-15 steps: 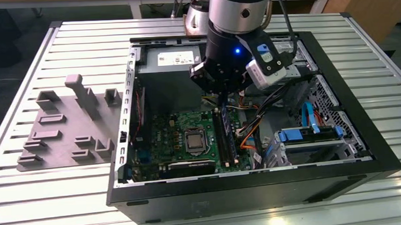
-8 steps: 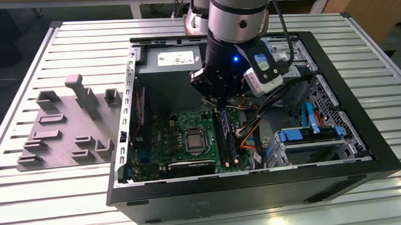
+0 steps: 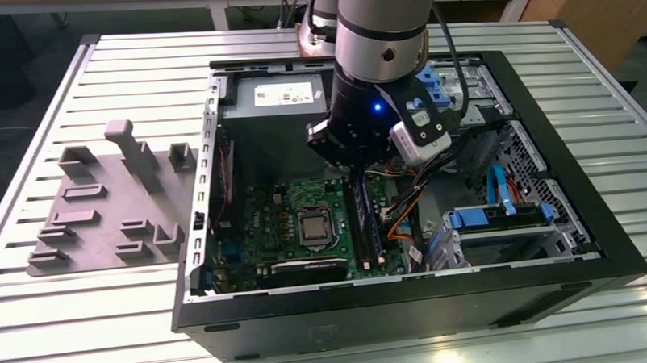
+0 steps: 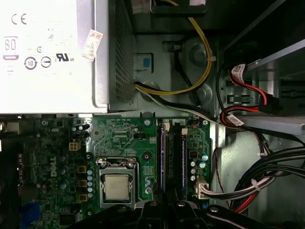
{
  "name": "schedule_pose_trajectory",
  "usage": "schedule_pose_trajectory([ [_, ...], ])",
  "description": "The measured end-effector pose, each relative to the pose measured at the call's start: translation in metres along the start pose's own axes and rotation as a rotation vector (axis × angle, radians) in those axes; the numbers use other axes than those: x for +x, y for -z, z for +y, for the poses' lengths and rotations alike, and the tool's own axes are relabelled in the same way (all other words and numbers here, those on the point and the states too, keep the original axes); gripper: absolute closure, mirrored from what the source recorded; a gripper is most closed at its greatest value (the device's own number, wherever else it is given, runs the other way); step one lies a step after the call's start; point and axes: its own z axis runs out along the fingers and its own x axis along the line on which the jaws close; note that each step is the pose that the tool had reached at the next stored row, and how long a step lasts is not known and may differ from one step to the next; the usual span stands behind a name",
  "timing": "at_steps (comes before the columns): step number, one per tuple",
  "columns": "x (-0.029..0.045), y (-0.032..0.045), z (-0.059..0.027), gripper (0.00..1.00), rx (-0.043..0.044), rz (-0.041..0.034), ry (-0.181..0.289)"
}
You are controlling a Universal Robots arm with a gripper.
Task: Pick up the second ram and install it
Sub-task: 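Insert the second ram into the second slot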
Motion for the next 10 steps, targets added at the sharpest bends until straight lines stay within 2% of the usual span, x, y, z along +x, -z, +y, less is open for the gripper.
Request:
schedule_pose_trajectory([
  [10, -0.0003, -0.0182, 0.0005, 0.86, -0.0002, 0.0002, -0.009],
])
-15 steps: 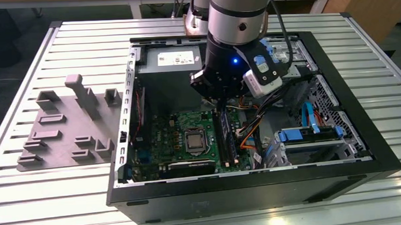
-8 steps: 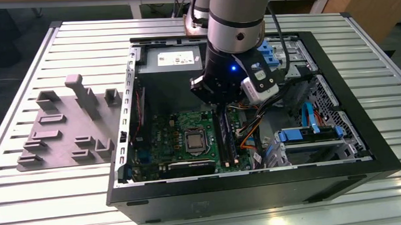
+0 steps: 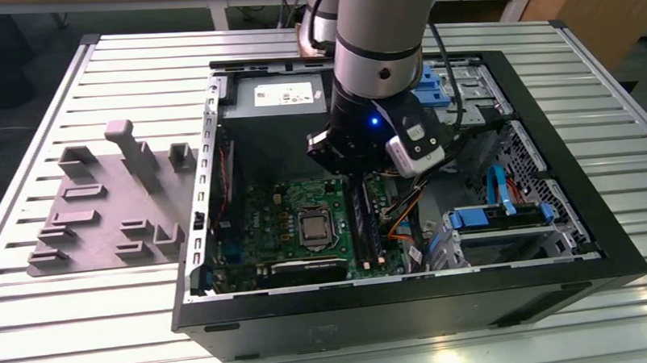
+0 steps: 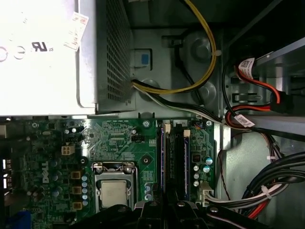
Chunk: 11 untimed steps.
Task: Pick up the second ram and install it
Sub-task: 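Insert the second ram into the second slot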
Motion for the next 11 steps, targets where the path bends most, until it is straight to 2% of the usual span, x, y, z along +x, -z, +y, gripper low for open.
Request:
schedule_pose_trajectory([
  [5, -0.0001, -0.0081, 0.0002, 0.86, -0.0001, 0.0001, -0.003],
  [11, -0.0001, -0.0085, -0.0002, 0.86, -0.0002, 0.0001, -0.003],
])
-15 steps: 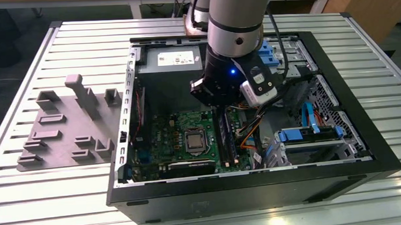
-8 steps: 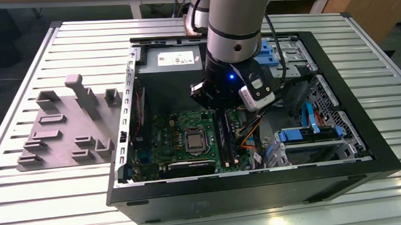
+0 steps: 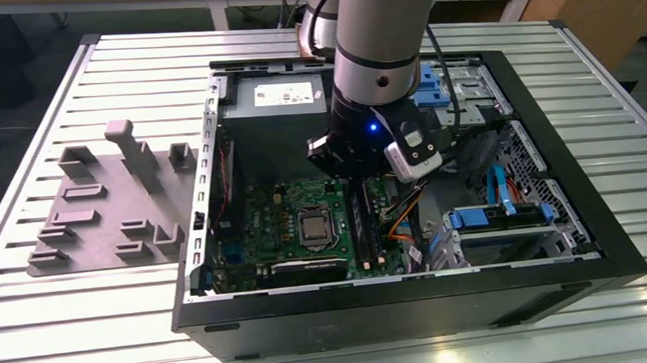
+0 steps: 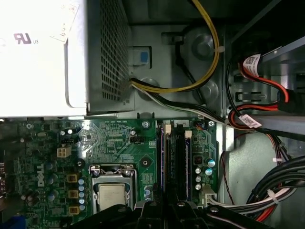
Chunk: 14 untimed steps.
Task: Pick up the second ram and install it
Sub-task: 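Insert the second ram into the second slot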
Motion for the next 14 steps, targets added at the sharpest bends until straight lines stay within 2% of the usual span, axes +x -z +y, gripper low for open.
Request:
schedule_pose_trajectory([
  [6, -0.0003, -0.0018, -0.0034, 0.86, 0.0004, -0.0004, 0.016],
  [11, -0.0028, -0.0039, -0.0109, 0.86, 0.0005, -0.0004, 0.016],
  [14, -0.0045, -0.0081, -0.0121, 0.86, 0.0003, -0.0005, 0.016],
])
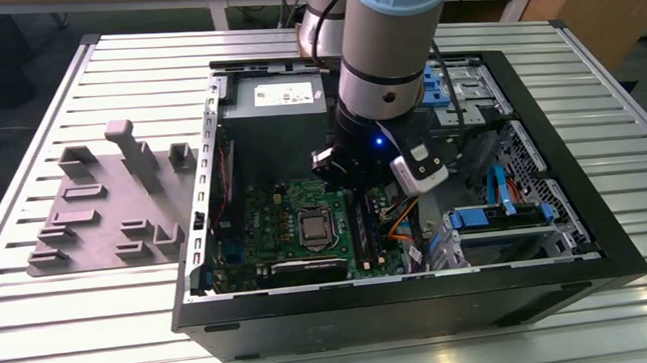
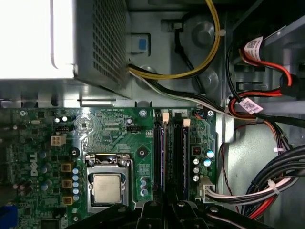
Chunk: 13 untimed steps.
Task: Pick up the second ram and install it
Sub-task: 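Insert the second ram into the second slot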
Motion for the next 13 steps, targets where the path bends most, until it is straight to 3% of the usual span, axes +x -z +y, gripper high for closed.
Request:
schedule_pose_trajectory([
  [5, -0.0003, -0.0074, -0.0027, 0.86, 0.0002, 0.0001, -0.001],
  [13, -0.0004, -0.0106, -0.0054, 0.86, -0.0004, 0.0007, -0.019],
])
